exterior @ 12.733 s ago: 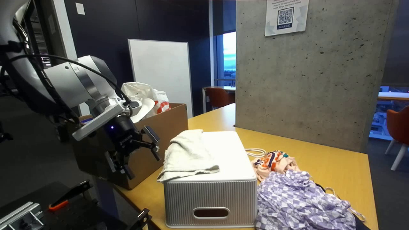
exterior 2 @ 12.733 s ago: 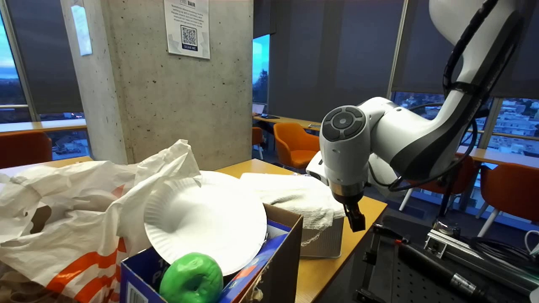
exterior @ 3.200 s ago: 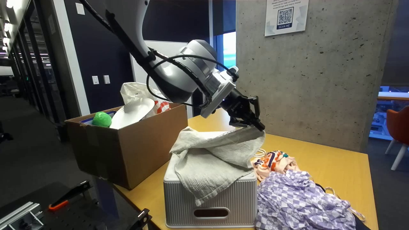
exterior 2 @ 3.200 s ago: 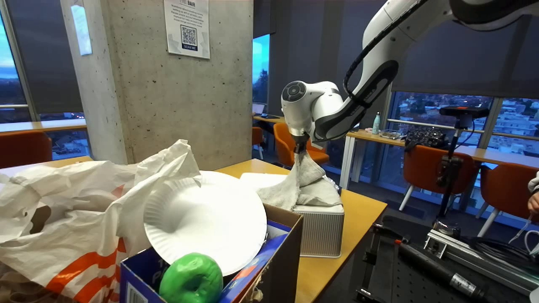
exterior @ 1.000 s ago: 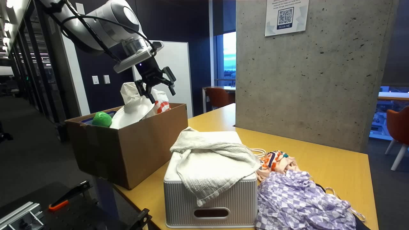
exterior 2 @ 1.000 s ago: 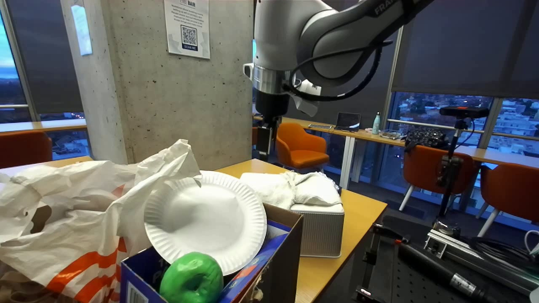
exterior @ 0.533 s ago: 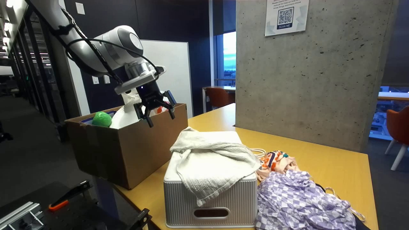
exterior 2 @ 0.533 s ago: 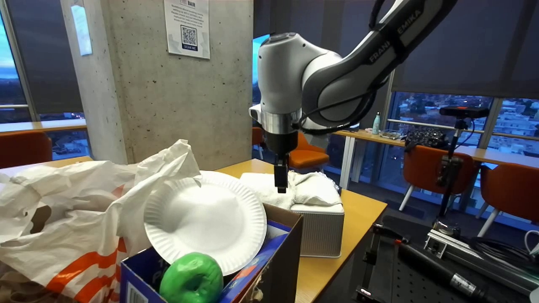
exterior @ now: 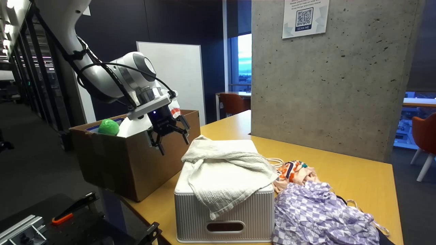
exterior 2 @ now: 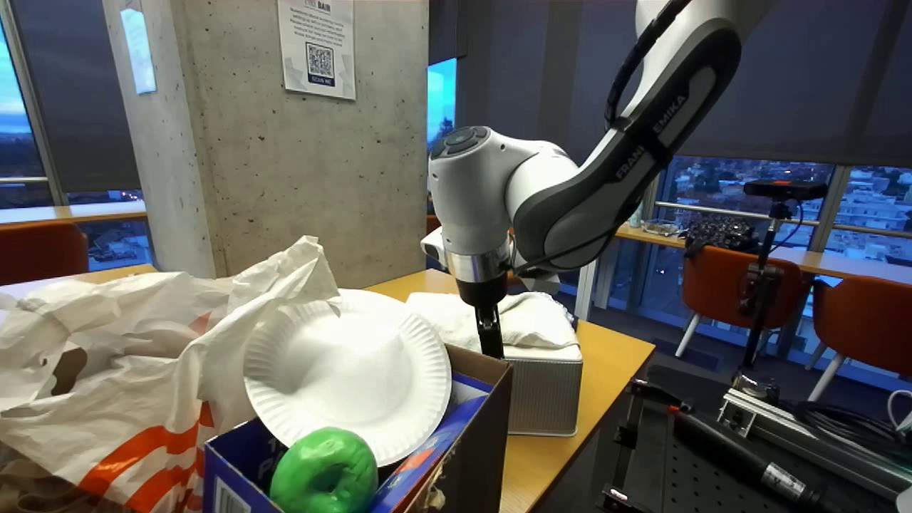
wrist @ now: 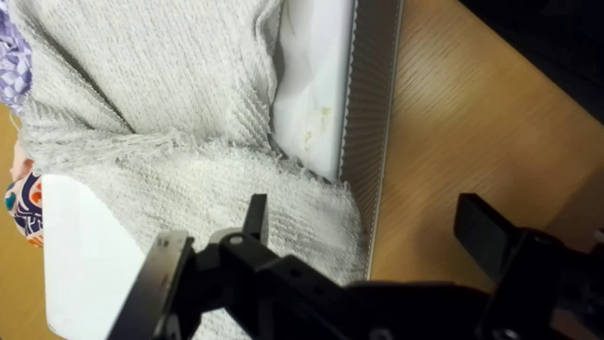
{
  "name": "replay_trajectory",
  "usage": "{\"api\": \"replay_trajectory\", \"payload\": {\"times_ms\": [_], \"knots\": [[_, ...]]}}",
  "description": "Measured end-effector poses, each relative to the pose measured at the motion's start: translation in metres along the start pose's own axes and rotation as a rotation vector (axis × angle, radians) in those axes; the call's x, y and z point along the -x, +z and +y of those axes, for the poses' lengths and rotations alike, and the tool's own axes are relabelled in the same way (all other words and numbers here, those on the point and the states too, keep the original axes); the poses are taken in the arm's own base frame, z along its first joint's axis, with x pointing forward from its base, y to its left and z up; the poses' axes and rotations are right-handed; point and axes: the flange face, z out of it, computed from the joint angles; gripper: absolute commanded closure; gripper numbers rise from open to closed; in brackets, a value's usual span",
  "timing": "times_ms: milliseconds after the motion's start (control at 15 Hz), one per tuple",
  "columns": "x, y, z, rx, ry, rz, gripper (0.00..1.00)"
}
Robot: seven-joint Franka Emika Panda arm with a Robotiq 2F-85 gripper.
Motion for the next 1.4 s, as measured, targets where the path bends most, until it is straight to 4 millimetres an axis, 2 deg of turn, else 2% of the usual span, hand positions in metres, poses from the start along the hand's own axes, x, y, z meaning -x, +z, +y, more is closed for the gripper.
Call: {"api": "replay_trajectory", "payload": {"times_ms": [333, 800, 867, 933, 1067, 1400], "knots": [[0.001, 0.029, -0.002, 0.020, -0.032, -0.039, 0.00], [-0.011, 0.038, -0.002, 0.077, -0.059, -0.019, 0.00], [-0.013, 0.039, -0.003, 0.081, -0.062, -0.017, 0.06], [-0.015, 0.040, -0.004, 0.085, -0.066, -0.015, 0.28], [-0.019, 0.042, -0.007, 0.090, -0.071, -0.013, 0.33], [-0.027, 0.044, -0.008, 0.107, -0.081, -0.004, 0.72]]}}
